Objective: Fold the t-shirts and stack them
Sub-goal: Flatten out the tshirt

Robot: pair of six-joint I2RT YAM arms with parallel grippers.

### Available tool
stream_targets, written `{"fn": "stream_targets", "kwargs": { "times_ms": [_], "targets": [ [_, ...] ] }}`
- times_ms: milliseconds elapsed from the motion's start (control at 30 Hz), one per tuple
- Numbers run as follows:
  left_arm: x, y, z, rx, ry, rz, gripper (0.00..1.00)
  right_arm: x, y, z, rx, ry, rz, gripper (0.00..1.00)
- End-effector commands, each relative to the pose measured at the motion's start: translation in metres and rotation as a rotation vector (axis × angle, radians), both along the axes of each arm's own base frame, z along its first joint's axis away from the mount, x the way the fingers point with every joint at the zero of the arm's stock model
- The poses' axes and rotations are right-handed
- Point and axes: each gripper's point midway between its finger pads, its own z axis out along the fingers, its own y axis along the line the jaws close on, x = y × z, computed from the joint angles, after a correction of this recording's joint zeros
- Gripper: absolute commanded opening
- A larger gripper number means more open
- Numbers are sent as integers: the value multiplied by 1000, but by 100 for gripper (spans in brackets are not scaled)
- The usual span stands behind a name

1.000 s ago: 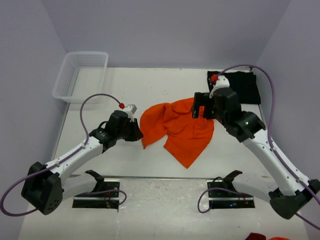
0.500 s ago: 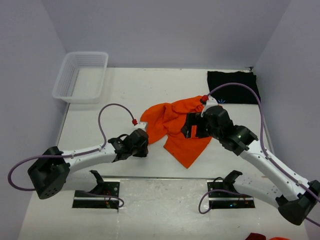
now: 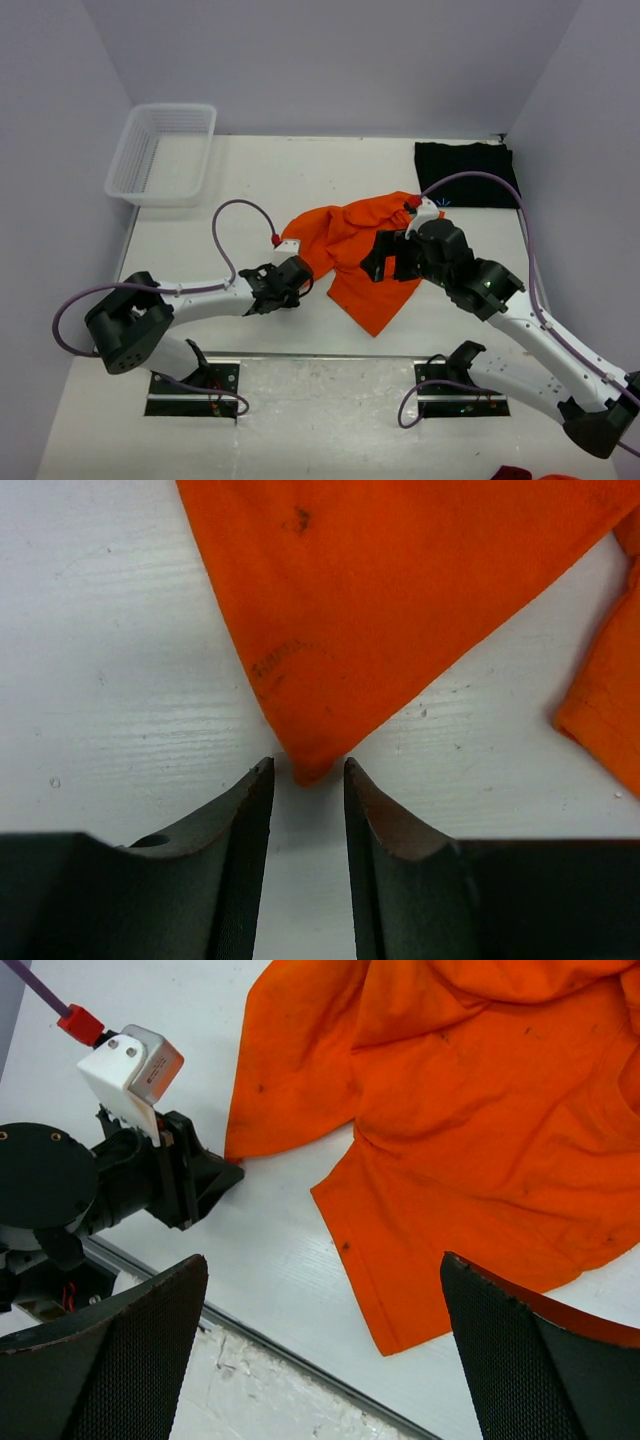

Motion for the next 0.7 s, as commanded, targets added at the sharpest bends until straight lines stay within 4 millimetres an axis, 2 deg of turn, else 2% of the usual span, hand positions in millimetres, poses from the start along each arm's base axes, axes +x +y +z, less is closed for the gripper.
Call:
{"fn": "stream_targets", "kwargs": {
  "times_ms": [0, 133, 233, 367, 400, 467, 567, 633, 667],
  "targets": [
    [18, -14, 15, -27, -66, 16, 36, -1, 3, 11, 35, -21, 1, 99],
    [20, -15, 12, -12, -70, 17, 35, -1, 4, 15, 43, -22, 7, 99],
    [21, -17, 11, -6, -63, 8, 31, -2, 3, 10, 33, 0, -7, 99],
    [20, -16, 12, -15, -63, 11, 7, -6, 1, -3, 18, 51, -35, 98],
    [19, -14, 13, -10, -63, 15, 1, -10, 2, -13, 6, 76, -34, 97],
    [20, -10, 17, -3, -77, 34, 0, -14, 4, -33, -12, 135, -57, 95],
    [18, -2, 24, 8, -86, 47, 0, -36, 13, -88, -73, 283, -70, 91],
    [19, -2, 35, -16, -106, 51, 0, -54, 24, -110, -107, 347, -94, 88],
    [18, 1, 38, -6, -108, 53, 0, -60, 22, -130, -176, 386, -126, 87]
  ]
}}
